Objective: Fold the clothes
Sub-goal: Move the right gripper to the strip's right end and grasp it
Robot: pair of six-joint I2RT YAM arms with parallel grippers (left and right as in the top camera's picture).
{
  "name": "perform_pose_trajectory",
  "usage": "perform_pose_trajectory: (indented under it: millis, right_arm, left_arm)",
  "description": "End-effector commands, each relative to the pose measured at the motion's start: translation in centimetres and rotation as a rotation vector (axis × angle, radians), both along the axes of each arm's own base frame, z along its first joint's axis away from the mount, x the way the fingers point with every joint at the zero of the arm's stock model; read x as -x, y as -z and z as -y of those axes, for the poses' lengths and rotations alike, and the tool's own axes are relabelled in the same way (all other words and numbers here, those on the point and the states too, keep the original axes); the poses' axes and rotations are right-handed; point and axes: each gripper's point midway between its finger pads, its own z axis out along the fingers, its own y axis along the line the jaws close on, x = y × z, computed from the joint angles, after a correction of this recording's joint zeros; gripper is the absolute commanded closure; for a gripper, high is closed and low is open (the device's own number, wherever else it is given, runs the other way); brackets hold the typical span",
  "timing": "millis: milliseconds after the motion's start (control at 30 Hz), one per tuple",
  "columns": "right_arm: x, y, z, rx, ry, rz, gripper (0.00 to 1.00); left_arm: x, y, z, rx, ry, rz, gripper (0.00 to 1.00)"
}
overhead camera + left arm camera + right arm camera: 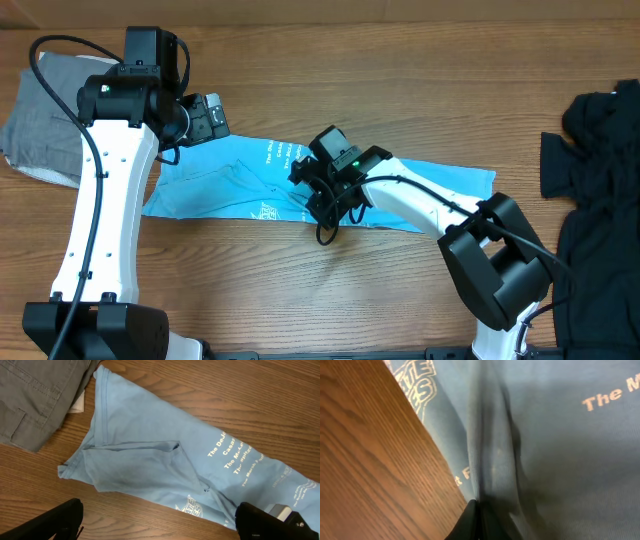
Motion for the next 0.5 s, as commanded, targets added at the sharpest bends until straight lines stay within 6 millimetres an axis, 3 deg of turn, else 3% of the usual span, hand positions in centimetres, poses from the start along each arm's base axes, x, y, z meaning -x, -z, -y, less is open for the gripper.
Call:
perform_pose_trajectory:
  millis: [0,100,167,267,367,467]
  right_arm:
    - [0.5,-1.6,-0.7,-0.039,0.007,0.000,0.96]
    - [0.6,-1.5,-0.7,-0.036,0.008,-0.003,0.83]
    - [0.7,-1.5,-0.5,-0.030,0.008,-0.010,0.61]
    - [0.9,-1.9,-0.3,-0.021,0.010,-0.022,0.50]
    - [-0.8,-5.9,0.6,-0.023,0.142,-0.006,0.40]
    - [-3.1,-9.6,3.8,0.017,0.304,0.051,0.36]
  left_arm:
    - [-0.2,-0.1,0.3,0.013,-0.001,0.001,0.00]
    - [-0.2,-0.1,0.3,0.013,-0.001,0.001,0.00]
    - [-0.2,-0.1,0.3,0.013,-0.001,0.001,0.00]
    - [-0.2,-0.1,0.3,0.013,-0.001,0.001,0.00]
    - [-0.2,-0.1,0.3,0.013,-0.001,0.001,0.00]
    - [-0.2,-0.1,0.3,0.013,-0.001,0.001,0.00]
